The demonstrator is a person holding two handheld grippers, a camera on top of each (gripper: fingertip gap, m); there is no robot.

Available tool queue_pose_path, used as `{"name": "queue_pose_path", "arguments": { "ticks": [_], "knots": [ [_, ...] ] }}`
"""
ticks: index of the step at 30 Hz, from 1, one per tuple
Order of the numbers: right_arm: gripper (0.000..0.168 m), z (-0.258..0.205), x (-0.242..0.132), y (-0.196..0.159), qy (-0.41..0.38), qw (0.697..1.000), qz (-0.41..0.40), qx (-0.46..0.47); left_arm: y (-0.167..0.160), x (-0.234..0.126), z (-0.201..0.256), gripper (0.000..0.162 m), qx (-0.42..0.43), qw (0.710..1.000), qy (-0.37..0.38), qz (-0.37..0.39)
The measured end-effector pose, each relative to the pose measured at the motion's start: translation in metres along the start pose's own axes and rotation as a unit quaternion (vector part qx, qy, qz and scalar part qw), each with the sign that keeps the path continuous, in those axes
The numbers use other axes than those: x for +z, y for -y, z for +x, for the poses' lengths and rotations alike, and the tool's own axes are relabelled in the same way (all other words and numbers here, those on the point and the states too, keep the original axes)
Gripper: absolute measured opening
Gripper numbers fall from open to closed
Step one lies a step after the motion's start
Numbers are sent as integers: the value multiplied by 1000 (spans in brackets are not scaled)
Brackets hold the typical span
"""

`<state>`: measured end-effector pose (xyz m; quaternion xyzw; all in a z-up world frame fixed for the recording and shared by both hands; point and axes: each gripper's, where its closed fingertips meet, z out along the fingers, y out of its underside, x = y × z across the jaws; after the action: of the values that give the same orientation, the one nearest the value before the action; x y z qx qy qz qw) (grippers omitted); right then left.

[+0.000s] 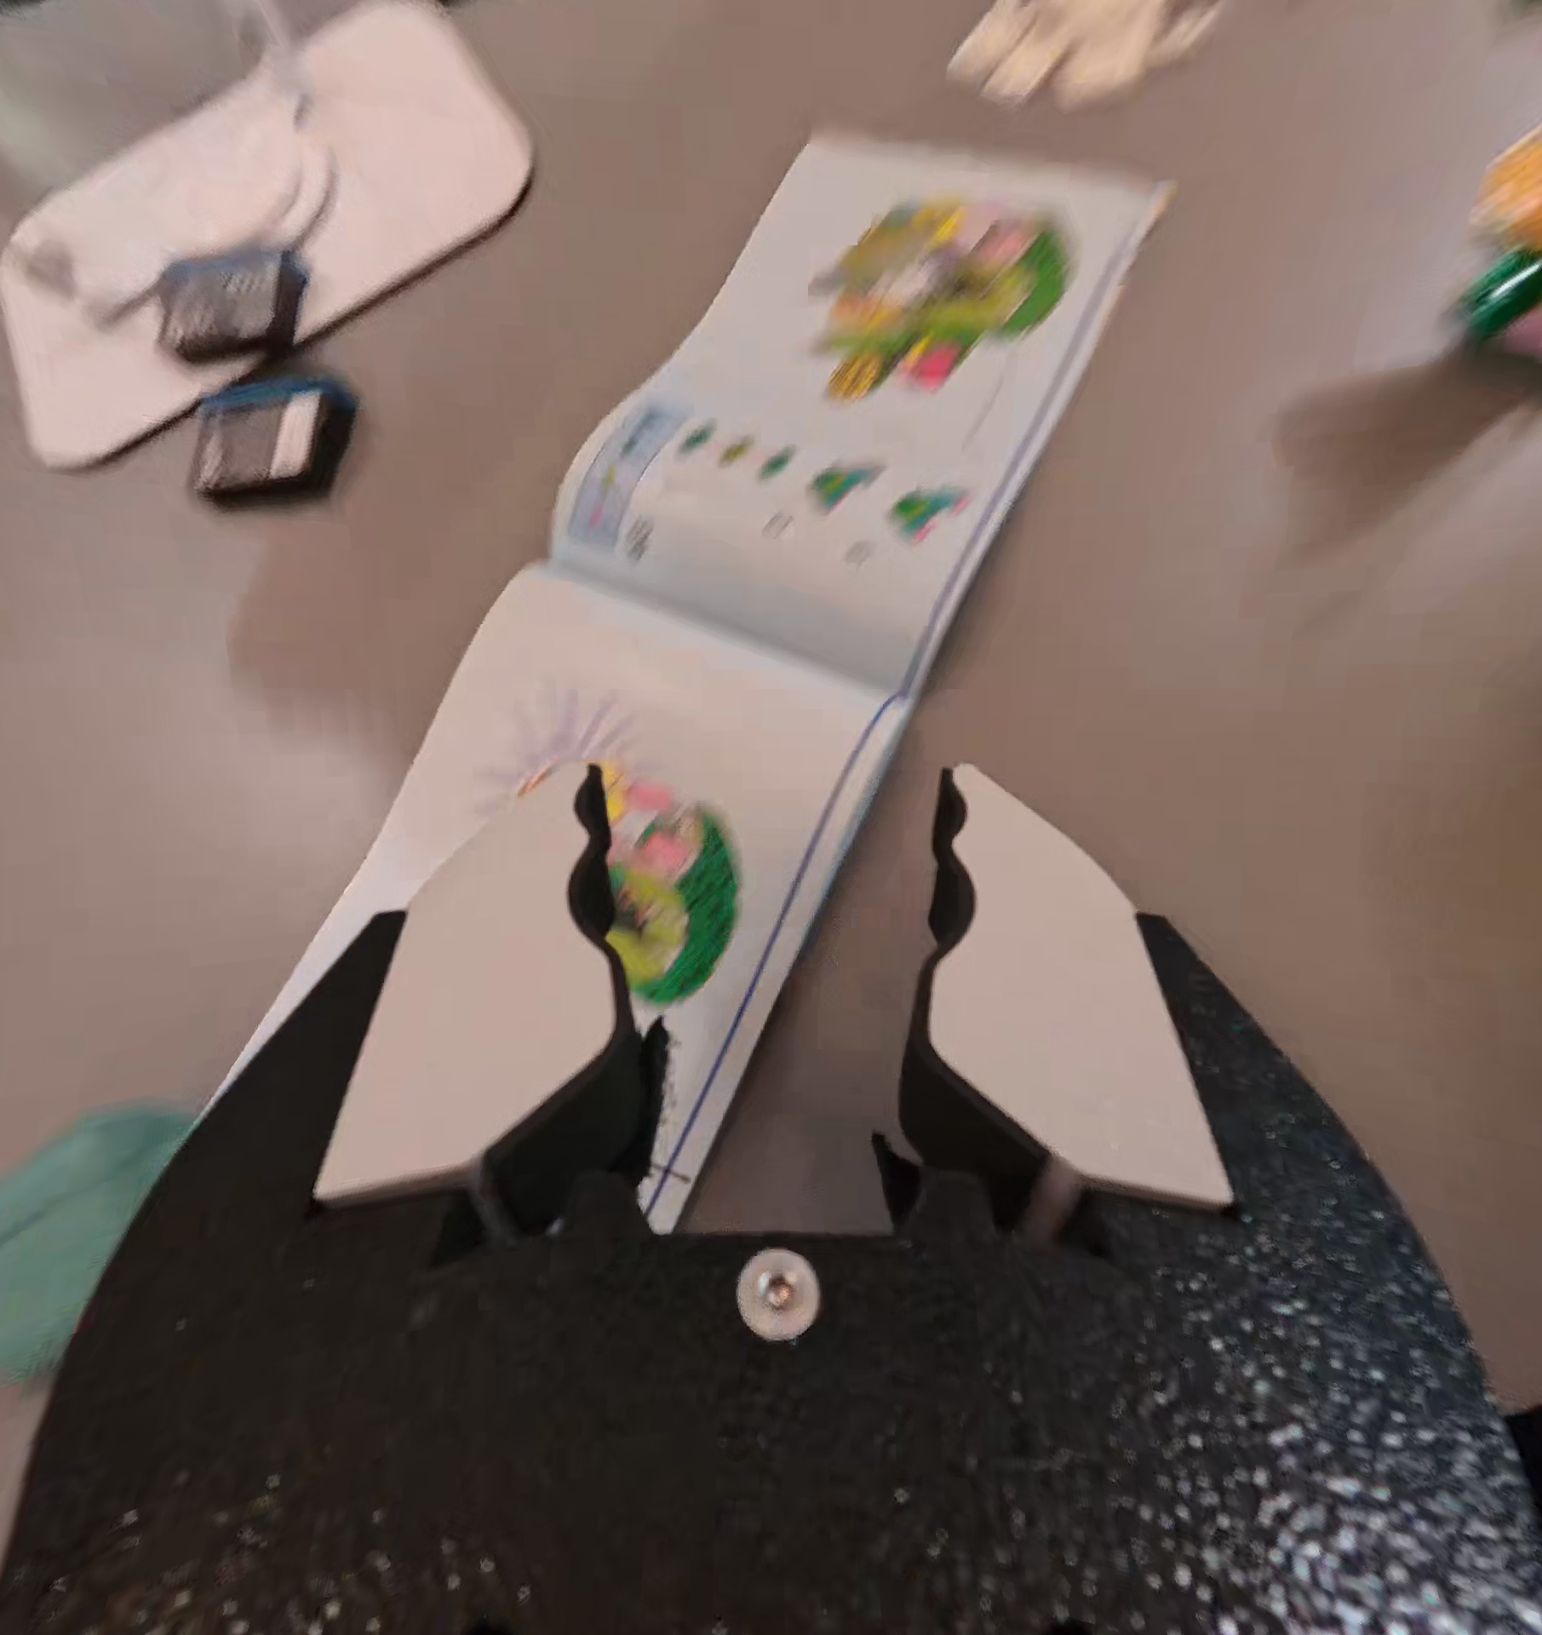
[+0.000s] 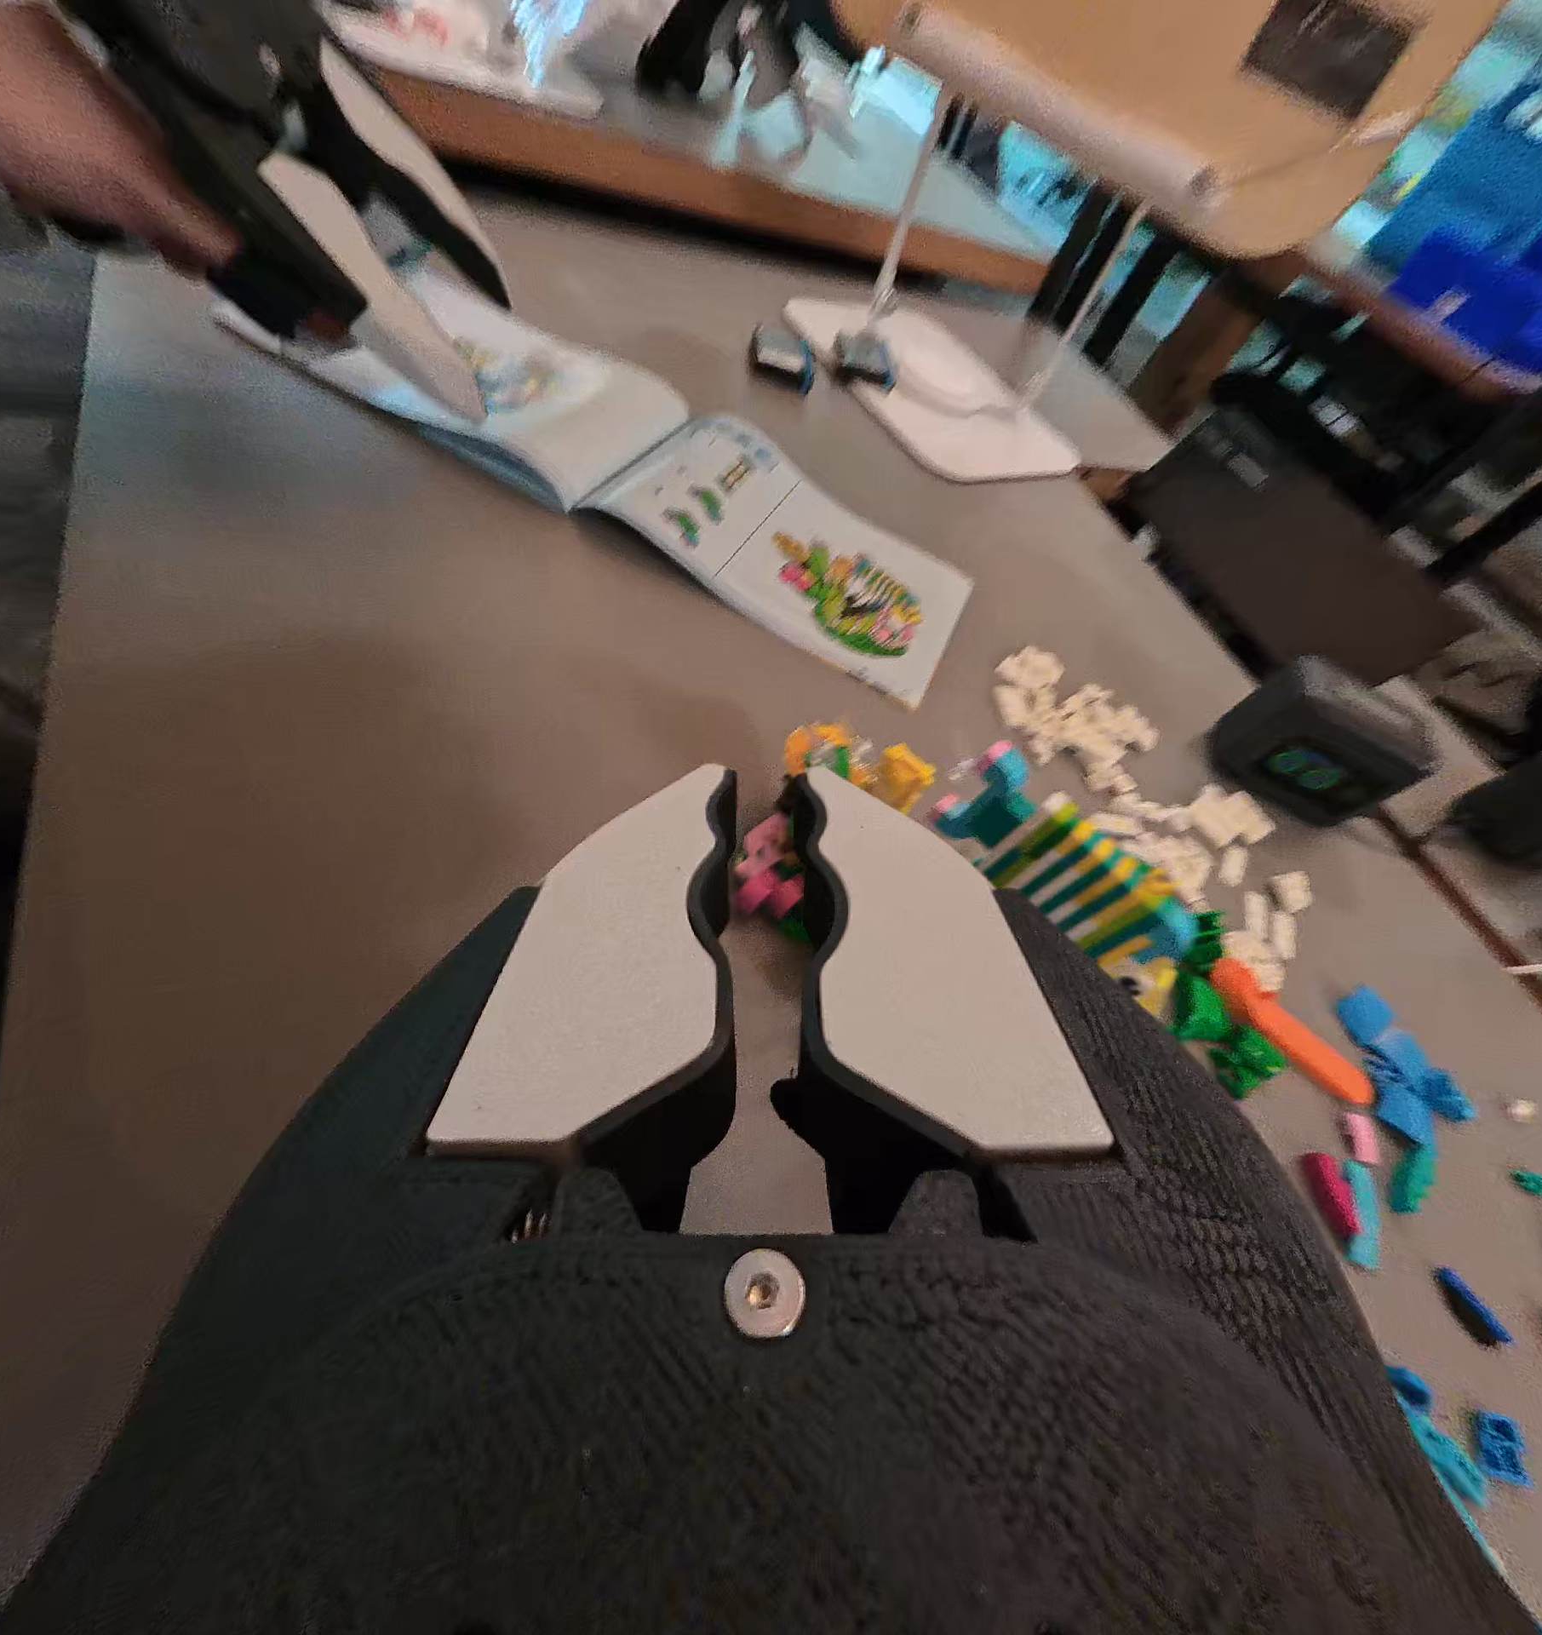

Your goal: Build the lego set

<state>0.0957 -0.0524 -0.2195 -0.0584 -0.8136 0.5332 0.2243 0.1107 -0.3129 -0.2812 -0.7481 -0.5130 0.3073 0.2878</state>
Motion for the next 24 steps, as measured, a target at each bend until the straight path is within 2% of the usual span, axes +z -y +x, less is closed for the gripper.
{"name": "queue_pose_path", "arguments": {
  "ticks": [2,4,8,11,14,20,24],
  "knots": [
    [11,19,-6,10,-51,998,43,-4,22,6,19,68,18,999,-33,32],
    [12,38,-14,21,-104,991,89,-10,36,19,31,66,61,997,-40,32],
    [12,78,-38,35,-210,961,178,-5,50,51,54,63,124,990,-65,-1],
    [11,98,-55,30,-260,936,235,26,50,72,58,63,167,983,-58,-40],
    [11,107,-65,16,-281,922,261,49,46,85,55,69,196,977,-31,-77],
    [10,112,-78,9,-293,911,281,67,42,87,48,65,156,982,-30,-104],
    [10,113,-80,10,-294,909,288,70,35,83,40,40,179,975,3,-133]
  ]
}}
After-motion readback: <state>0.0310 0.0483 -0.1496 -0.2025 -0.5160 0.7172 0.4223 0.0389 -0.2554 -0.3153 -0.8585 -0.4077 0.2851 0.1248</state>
